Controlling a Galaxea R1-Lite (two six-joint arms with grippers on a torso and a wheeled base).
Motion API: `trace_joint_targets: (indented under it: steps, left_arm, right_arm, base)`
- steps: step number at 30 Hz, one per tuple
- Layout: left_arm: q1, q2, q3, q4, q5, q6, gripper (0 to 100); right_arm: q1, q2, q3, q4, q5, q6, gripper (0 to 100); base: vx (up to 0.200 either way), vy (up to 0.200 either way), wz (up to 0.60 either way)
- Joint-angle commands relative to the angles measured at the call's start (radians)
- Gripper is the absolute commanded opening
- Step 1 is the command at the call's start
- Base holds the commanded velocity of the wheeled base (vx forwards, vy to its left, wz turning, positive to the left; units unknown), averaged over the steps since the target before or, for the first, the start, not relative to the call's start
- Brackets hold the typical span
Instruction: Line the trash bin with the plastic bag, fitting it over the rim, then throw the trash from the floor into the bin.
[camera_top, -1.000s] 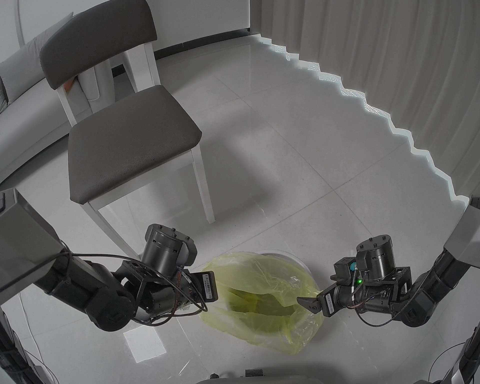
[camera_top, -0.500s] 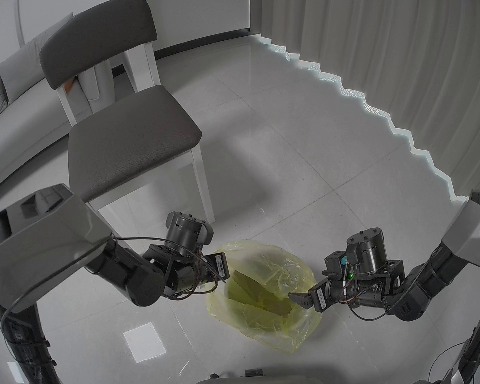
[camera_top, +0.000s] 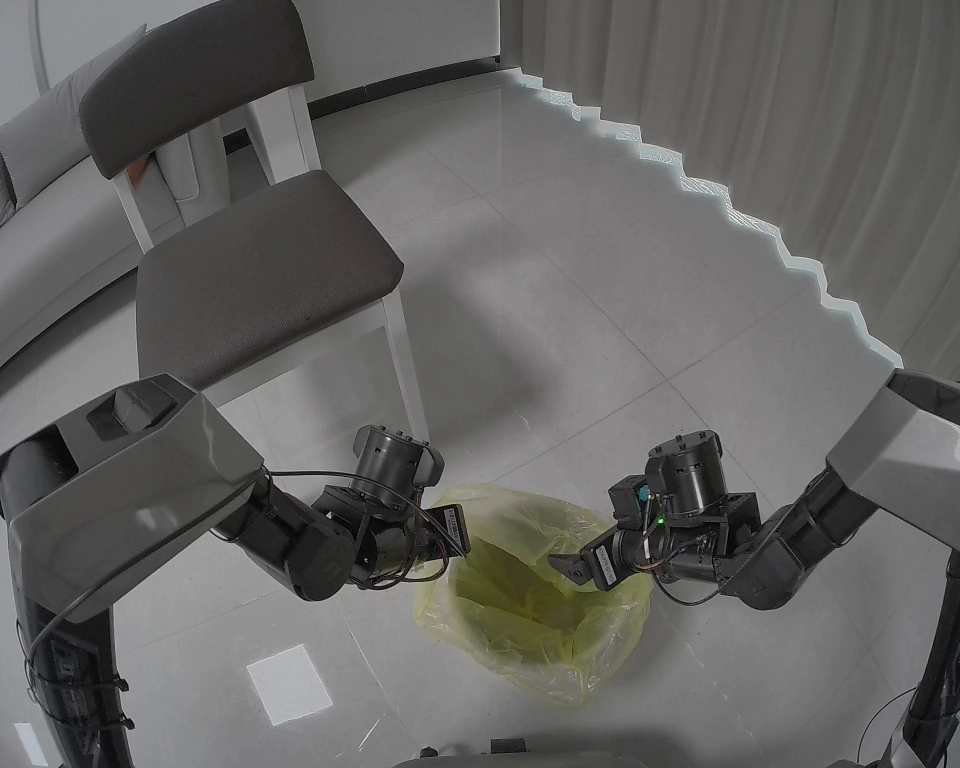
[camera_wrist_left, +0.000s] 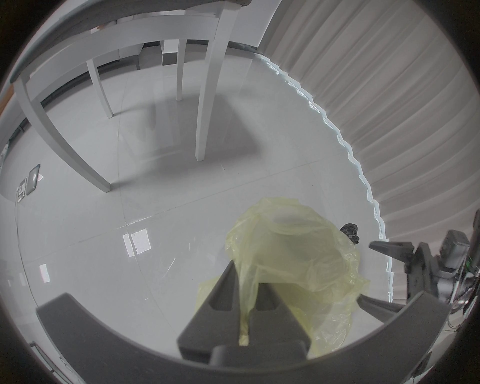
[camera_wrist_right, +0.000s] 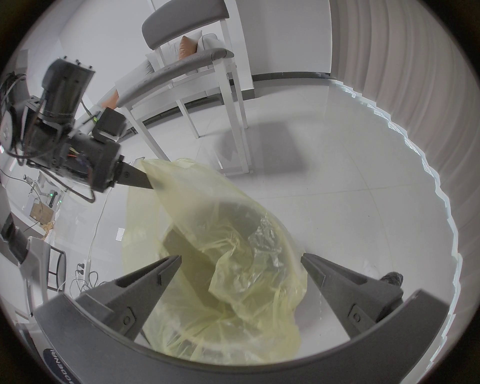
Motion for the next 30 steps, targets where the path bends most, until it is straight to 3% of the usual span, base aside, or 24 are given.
trace_joint_targets:
  steps: [1,8,27,28,30]
  left_arm:
    - [0.002,-0.011,-0.006,-0.002,-0.001,0.000,100]
    - [0.005,0.024,-0.049,-0.001,-0.002,0.000,100]
    - [0.023,-0.042,-0.007,-0.007,0.007,-0.002,100]
    - [0.023,-0.037,-0.007,-0.007,0.007,-0.002,100]
    - [0.025,-0.029,-0.010,-0.008,0.004,-0.002,100]
  right_arm:
    - [-0.011,0.081,-0.055,-0.001,0.005,-0.011,100]
    - [-0.034,0.073,-0.055,0.021,0.008,-0.018,100]
    - [-0.082,0.157,-0.184,0.093,0.028,-0.034,100]
    - [-0.083,0.157,-0.185,0.093,0.040,-0.034,0]
    - [-0.083,0.157,-0.194,0.093,0.044,-0.031,0]
  base:
    - [0.000,0.000,0.00]
    - [0.000,0.000,0.00]
    - [0.000,0.000,0.00]
    - [0.000,0.000,0.00]
    - [0.000,0.000,0.00]
